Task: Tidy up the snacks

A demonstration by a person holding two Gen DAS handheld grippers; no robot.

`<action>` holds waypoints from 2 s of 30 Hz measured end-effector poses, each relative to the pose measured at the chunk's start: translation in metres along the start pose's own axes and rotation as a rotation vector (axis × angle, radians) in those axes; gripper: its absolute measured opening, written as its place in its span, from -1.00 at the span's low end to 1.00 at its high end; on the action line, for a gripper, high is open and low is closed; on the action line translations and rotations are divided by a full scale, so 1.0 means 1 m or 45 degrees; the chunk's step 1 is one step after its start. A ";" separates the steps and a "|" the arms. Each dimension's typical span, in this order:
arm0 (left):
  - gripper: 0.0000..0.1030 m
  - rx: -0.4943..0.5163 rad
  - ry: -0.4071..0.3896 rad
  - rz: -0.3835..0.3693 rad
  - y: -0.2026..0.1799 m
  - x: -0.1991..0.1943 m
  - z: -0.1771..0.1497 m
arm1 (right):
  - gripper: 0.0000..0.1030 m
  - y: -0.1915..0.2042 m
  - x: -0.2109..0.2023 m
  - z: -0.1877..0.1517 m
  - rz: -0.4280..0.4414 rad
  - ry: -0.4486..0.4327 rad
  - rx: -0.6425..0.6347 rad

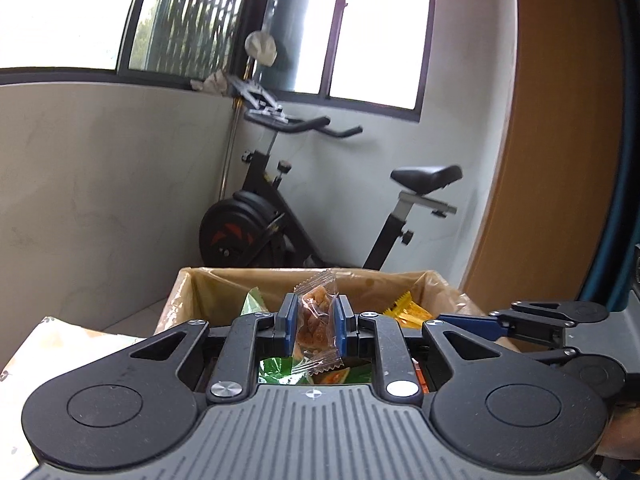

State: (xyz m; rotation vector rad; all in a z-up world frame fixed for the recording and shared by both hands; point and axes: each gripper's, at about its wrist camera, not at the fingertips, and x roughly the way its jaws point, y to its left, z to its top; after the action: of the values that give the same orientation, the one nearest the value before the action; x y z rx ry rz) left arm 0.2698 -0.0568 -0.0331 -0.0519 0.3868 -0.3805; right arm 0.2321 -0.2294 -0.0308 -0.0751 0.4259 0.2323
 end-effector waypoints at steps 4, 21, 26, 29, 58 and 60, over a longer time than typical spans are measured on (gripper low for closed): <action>-0.60 0.014 0.049 0.016 0.000 0.011 -0.004 | -0.28 -0.005 0.011 -0.009 -0.017 0.064 -0.004; 0.25 -0.011 0.144 0.053 0.013 0.027 -0.015 | -0.24 -0.012 0.021 -0.019 -0.014 0.182 0.053; 0.63 -0.054 0.142 0.072 0.019 0.019 -0.009 | 0.21 -0.011 0.014 -0.016 -0.025 0.174 0.044; 0.77 -0.064 0.139 0.112 0.021 0.012 -0.006 | 0.49 -0.010 0.008 -0.013 -0.034 0.155 0.053; 0.88 0.013 0.020 0.340 0.002 -0.094 0.000 | 1.00 0.028 -0.099 0.018 -0.127 -0.059 0.267; 0.88 0.017 0.011 0.349 0.000 -0.099 -0.001 | 1.00 0.031 -0.102 0.017 -0.123 -0.050 0.287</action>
State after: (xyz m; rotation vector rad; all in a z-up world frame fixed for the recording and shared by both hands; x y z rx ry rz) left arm 0.1848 -0.0197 0.0017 0.0159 0.3938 -0.1127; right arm 0.1410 -0.2190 0.0265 0.1296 0.4062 0.0894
